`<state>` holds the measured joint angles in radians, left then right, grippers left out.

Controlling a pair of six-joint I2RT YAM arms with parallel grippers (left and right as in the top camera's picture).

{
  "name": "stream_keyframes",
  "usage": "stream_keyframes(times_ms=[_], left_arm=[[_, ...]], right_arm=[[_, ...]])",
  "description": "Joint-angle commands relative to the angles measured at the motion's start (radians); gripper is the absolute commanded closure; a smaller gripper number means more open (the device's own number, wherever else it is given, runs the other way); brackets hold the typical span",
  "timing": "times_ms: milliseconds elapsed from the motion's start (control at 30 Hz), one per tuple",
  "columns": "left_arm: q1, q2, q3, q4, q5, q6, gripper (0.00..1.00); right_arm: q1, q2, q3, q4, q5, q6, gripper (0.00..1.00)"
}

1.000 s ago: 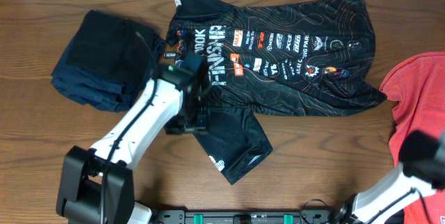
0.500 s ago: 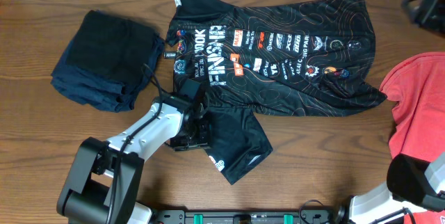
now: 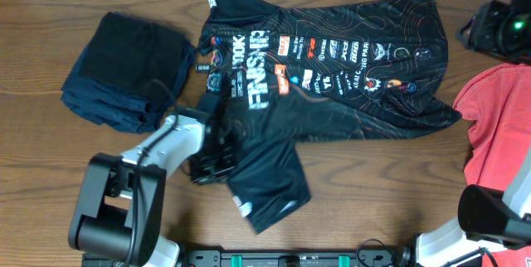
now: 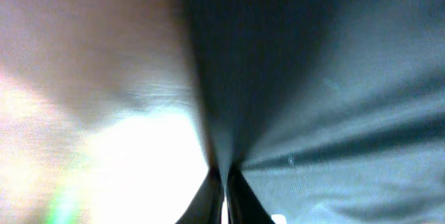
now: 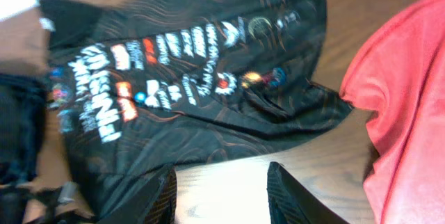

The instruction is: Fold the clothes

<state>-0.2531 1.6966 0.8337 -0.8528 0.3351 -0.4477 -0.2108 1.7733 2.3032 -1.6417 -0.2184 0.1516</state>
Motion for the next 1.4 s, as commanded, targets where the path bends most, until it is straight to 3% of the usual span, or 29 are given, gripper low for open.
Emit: stream_keyframes(times_ms=[0, 400, 500, 567, 700, 800, 900, 1133, 1200, 1300, 1367], left_arm=[[0.077, -0.013, -0.018, -0.08, -0.096, 0.042, 0.94], [0.257, -0.185, -0.018, -0.211, -0.206, 0.1, 0.94], [0.262, -0.197, -0.018, -0.188, -0.057, 0.167, 0.94], [0.244, -0.196, -0.018, -0.162, 0.088, 0.217, 0.87], [0.156, -0.193, -0.024, -0.128, 0.084, 0.208, 0.46], [0.105, -0.18, -0.046, -0.081, 0.031, 0.15, 0.36], [0.089, -0.163, -0.085, -0.008, 0.004, 0.101, 0.33], [0.089, -0.039, -0.11, 0.078, 0.004, 0.094, 0.35], [0.089, -0.002, -0.11, 0.081, 0.004, 0.095, 0.51], [0.093, 0.019, -0.11, 0.068, 0.003, 0.098, 0.94], [0.107, 0.016, -0.107, 0.042, 0.0, 0.098, 0.94]], right_arm=[[0.006, 0.005, -0.157, 0.045, 0.061, -0.007, 0.6], [-0.042, 0.005, -0.801, 0.513, 0.062, 0.05, 0.59], [-0.048, 0.005, -0.946, 0.699, 0.064, 0.067, 0.67], [-0.052, 0.005, -1.022, 0.8, 0.065, 0.115, 0.71], [-0.066, 0.005, -1.089, 0.849, 0.057, 0.159, 0.6], [-0.079, 0.003, -1.084, 0.832, 0.049, 0.156, 0.6], [-0.101, 0.001, -1.07, 0.809, -0.026, 0.127, 0.6], [-0.171, -0.056, -1.061, 0.776, -0.164, 0.075, 0.59], [-0.183, -0.092, -1.061, 0.763, -0.164, 0.074, 0.58], [-0.191, -0.149, -1.061, 0.745, -0.151, 0.049, 0.56], [-0.19, -0.179, -1.061, 0.727, -0.137, 0.049, 0.55]])
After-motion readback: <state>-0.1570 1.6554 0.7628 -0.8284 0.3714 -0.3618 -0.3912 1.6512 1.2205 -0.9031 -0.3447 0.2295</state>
